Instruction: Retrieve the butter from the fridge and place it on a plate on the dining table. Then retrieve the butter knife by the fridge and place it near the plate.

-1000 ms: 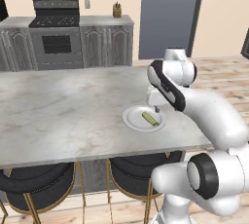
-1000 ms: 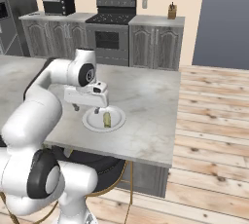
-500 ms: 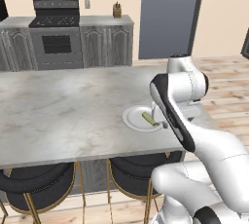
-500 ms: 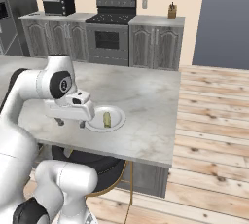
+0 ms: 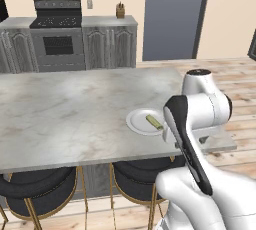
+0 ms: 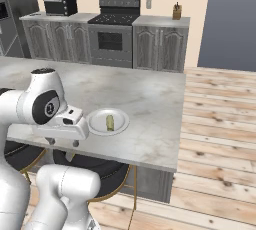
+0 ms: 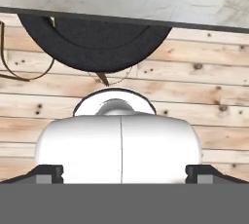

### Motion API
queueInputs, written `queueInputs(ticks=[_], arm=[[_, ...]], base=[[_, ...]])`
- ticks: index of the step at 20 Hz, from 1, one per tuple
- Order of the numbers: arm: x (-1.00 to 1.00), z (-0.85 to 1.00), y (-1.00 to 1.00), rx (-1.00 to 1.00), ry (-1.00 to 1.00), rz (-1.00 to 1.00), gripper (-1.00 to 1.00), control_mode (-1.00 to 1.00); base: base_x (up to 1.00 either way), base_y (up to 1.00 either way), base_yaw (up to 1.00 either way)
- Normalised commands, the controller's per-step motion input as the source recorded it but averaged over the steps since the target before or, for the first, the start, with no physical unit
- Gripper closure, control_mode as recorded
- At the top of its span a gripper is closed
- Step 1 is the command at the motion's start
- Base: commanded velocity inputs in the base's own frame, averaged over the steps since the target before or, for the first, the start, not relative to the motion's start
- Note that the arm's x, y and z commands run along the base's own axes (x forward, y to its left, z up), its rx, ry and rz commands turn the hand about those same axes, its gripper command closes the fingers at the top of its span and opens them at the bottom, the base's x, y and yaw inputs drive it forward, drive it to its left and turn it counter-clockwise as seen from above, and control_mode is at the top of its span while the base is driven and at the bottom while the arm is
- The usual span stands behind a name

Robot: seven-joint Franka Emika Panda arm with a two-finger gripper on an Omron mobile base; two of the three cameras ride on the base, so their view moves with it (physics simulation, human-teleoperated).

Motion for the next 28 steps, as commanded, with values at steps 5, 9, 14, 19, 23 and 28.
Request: queueInputs(ticks=[5,9,14,19,23,28], arm=[[0.05,0.00,0.00,0.04,0.06,0.05,-1.00,-1.00],[0.07,0.00,0.07,-0.01,0.09,0.00,-1.00,-1.00],[0.00,-0.02,0.03,-0.01,0.01,0.00,-1.00,-1.00],[0.00,0.00,0.00,0.00,0.00,0.00,-1.00,-1.00],[-0.06,0.00,0.00,0.00,0.00,0.00,-1.00,1.00],[0.00,0.00,0.00,0.00,0.00,0.00,-1.00,1.00]], base=[[0.00,0.00,0.00],[0.00,0.00,0.00],[0.00,0.00,0.00],[0.00,0.00,0.00],[-0.06,-0.03,-0.01],[-0.27,-0.33,-0.12]])
